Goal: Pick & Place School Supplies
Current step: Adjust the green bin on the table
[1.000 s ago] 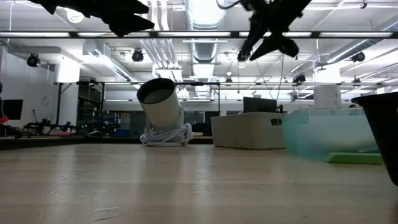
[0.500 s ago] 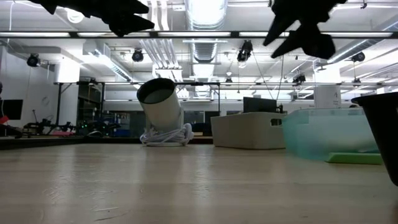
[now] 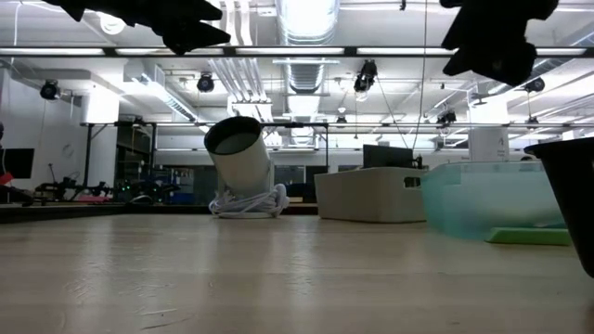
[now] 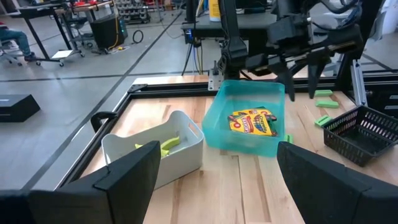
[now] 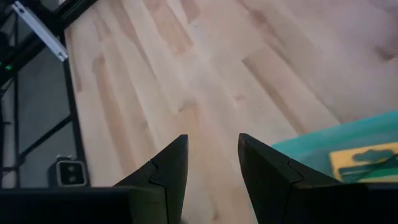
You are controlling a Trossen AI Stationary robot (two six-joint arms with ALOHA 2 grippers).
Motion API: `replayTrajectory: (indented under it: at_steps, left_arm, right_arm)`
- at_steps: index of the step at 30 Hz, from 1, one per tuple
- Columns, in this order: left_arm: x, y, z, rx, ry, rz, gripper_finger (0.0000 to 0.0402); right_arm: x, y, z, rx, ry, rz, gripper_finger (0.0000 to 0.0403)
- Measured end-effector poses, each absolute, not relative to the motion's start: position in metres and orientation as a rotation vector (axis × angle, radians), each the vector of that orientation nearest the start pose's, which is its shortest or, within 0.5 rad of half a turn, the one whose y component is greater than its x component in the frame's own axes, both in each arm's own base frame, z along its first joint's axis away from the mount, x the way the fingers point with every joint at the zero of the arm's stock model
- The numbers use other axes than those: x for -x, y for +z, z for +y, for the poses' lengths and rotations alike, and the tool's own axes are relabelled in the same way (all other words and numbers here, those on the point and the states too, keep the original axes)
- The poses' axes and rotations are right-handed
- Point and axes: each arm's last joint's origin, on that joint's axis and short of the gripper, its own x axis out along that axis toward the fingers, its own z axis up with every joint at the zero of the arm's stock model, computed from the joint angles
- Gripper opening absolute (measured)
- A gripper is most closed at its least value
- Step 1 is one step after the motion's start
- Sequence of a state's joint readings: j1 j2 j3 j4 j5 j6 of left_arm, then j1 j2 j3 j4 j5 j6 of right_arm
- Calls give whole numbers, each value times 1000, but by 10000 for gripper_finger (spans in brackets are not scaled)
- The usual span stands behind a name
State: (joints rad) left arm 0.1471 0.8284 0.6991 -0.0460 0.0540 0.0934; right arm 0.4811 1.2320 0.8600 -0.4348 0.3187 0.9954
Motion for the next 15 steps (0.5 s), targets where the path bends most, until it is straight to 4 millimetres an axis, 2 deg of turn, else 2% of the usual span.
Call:
replayTrajectory:
  at_steps: [6,15]
  left_arm:
    - [-186,309,26,-76,85,179,328]
    - [-186,309,26,-76,85,179,328]
  right_arm:
    - [-217,248,118,-686,-213,758,134]
    - [-212,246,127,-604,-147,779,134]
